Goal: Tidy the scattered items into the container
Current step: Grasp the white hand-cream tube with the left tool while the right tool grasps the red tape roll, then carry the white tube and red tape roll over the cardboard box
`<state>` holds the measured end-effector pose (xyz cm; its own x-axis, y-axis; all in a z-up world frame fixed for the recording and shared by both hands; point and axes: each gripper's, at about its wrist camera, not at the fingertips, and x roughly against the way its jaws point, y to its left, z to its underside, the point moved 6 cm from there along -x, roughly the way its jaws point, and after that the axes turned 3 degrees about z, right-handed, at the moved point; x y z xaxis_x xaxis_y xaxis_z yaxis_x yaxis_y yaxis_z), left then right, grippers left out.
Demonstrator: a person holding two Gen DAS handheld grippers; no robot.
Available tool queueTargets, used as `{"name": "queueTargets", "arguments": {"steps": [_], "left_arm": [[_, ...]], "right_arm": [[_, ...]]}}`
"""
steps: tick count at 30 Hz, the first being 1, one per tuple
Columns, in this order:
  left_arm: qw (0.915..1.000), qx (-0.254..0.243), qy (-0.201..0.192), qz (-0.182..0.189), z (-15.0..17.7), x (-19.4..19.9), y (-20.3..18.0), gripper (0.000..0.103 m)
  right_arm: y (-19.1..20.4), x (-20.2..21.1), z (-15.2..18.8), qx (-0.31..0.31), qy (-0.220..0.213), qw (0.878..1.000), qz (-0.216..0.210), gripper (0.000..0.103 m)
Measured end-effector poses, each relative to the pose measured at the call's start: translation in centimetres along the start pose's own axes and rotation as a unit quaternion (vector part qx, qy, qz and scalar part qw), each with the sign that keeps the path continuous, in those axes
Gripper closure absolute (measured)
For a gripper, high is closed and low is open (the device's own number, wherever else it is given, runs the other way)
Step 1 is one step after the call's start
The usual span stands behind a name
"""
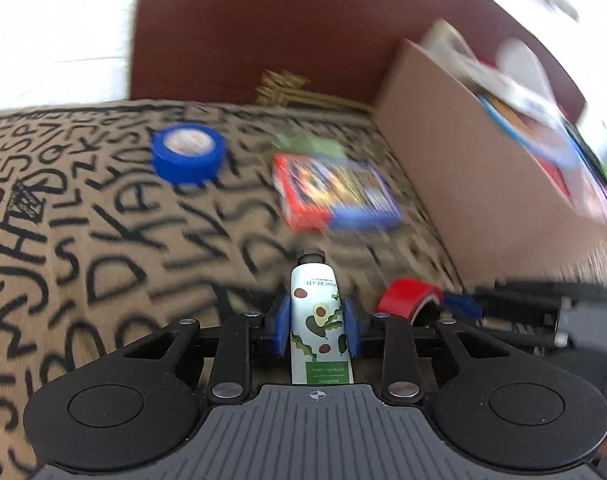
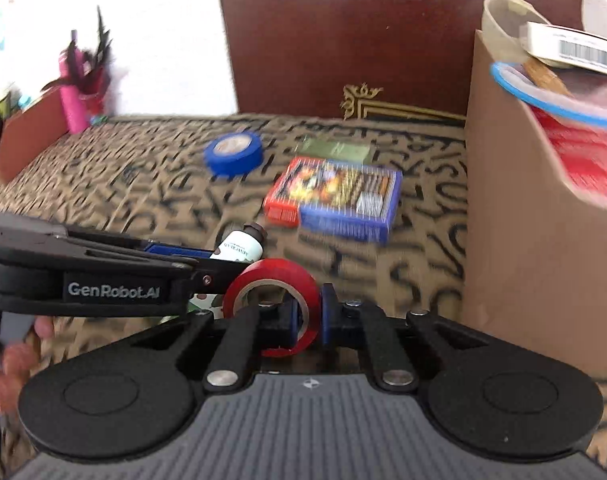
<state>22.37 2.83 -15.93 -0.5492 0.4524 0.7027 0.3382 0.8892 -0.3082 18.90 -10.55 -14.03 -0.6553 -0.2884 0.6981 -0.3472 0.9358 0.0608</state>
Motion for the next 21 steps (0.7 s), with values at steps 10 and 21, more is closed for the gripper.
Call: {"name": "queueTargets", "arguments": {"steps": [10,21], "left_arm": [[0.9969,-0.055,0.057,0.007,5.2,3.2,-4.2,0.039],[0.9958,-0.067,0.061,-0.015,4.9,2.8,-4.4,0.054]], "right_arm": [[-2.0,5.9,5.1,-0.011,0.013,1.000,-0.001,0.086],[-2.9,6.1,5.5,-0.033,0.011,0.999,-0.002,0.084]]}}
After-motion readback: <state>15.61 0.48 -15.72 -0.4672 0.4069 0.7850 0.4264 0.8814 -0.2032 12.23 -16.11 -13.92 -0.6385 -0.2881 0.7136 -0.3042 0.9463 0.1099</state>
